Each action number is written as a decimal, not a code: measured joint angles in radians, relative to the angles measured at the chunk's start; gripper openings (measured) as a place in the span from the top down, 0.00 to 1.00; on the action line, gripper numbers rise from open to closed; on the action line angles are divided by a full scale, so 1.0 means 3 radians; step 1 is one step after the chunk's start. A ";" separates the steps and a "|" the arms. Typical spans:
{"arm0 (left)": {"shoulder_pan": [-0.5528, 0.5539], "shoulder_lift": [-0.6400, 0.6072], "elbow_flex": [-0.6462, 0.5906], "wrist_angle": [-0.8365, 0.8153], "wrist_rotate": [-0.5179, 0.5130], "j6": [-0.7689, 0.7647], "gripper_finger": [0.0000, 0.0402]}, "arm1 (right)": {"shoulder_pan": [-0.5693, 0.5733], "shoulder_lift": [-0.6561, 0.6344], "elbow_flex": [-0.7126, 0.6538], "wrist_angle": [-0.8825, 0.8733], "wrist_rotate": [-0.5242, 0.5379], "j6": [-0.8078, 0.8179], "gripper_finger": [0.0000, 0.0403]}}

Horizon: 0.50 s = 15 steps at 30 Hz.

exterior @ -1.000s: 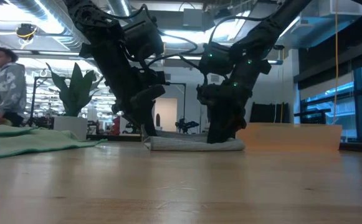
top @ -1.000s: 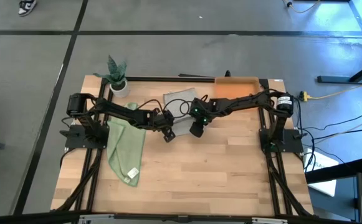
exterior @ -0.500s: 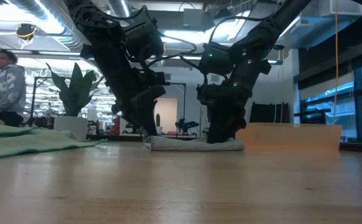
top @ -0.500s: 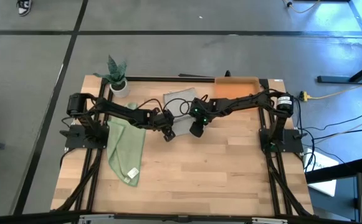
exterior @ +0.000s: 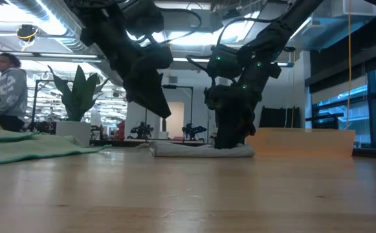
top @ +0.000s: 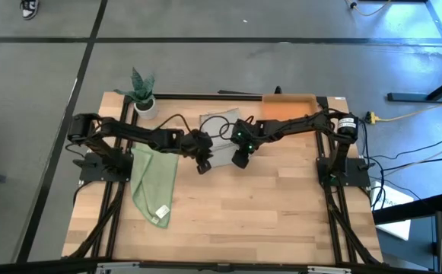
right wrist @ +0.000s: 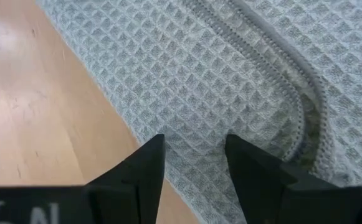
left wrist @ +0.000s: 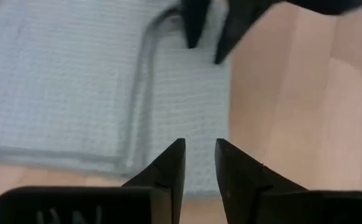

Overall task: Roll microfiber towels into tight, uniform cylinder then place into a basket
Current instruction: Roll the gray microfiber towel

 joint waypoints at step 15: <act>-0.0118 0.0413 0.0000 0.0192 0.0069 0.0085 0.81 | 0.0016 -0.0179 0.0004 0.0035 -0.0512 -0.0038 0.57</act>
